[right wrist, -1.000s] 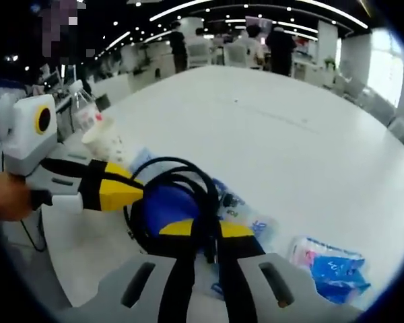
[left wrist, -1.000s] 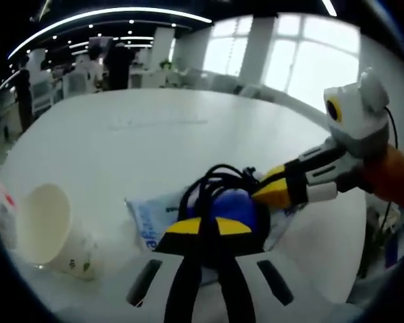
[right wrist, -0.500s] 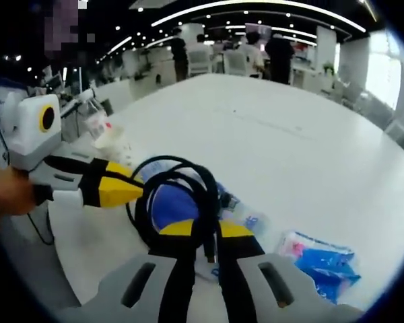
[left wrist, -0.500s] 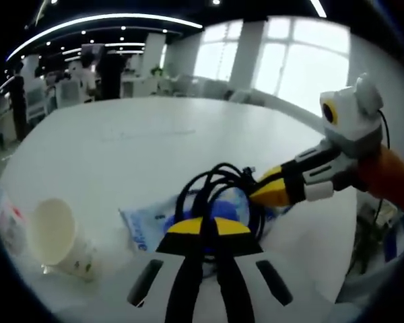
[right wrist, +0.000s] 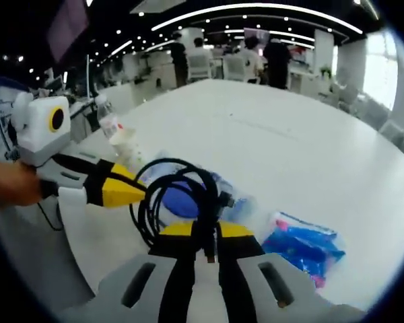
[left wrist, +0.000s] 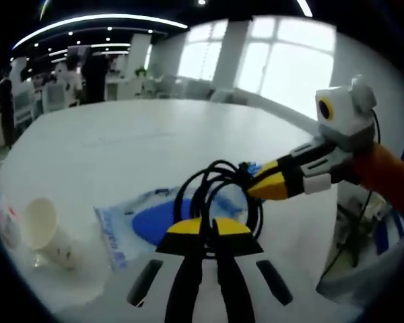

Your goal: Arrange the tabletop items into an orderly group along one side of the table until the central work area is clear of visible clutter.

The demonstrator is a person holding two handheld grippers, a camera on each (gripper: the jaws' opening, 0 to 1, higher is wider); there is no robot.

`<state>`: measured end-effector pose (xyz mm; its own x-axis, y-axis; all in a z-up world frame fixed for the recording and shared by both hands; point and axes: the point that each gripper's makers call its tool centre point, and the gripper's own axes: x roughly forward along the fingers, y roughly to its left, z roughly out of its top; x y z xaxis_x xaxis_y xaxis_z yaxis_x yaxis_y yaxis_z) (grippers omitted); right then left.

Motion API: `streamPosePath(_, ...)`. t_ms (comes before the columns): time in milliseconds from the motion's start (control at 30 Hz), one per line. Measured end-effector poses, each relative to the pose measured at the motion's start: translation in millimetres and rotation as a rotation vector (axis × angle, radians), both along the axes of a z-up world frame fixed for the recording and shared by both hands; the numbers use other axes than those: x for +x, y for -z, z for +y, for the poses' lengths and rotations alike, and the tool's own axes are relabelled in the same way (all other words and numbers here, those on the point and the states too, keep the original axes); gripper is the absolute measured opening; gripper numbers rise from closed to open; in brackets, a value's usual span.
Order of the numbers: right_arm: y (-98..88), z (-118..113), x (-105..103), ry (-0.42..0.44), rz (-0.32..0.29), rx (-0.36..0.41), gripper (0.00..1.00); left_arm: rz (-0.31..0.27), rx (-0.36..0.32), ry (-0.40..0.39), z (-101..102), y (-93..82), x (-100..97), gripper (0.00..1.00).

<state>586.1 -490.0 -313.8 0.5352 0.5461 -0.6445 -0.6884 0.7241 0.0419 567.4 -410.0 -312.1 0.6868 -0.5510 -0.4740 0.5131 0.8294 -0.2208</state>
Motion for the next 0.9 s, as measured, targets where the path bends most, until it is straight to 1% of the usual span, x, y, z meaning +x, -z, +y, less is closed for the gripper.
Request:
streamPosePath(133, -1.5, -12, -14, 0.003, 0.01, 0.001, 0.11, 0.015, -0.007, 0.031, -11, 0.0, -11.9, 0.02)
streamPosePath(333, -1.2, -26, -30, 0.007, 0.023, -0.013, 0.11, 0.035, -0.01, 0.076, -27, 1.7, -27.8, 0.02)
streamPosePath(467, 4.0, -37, -41, 0.006, 0.04, -0.028, 0.11, 0.056, -0.011, 0.102, -38, 8.3, -36.6, 0.02)
streamPosePath(667, 13.6, -56, -54, 0.03, 0.07, -0.039, 0.11, 0.092, -0.008, 0.147, -59, 21.5, -49.1, 0.03)
streamPosePath(900, 25.5, -68, -61, 0.053, 0.109, -0.045, 0.11, 0.127, 0.001, 0.177, -69, 30.8, -54.3, 0.03)
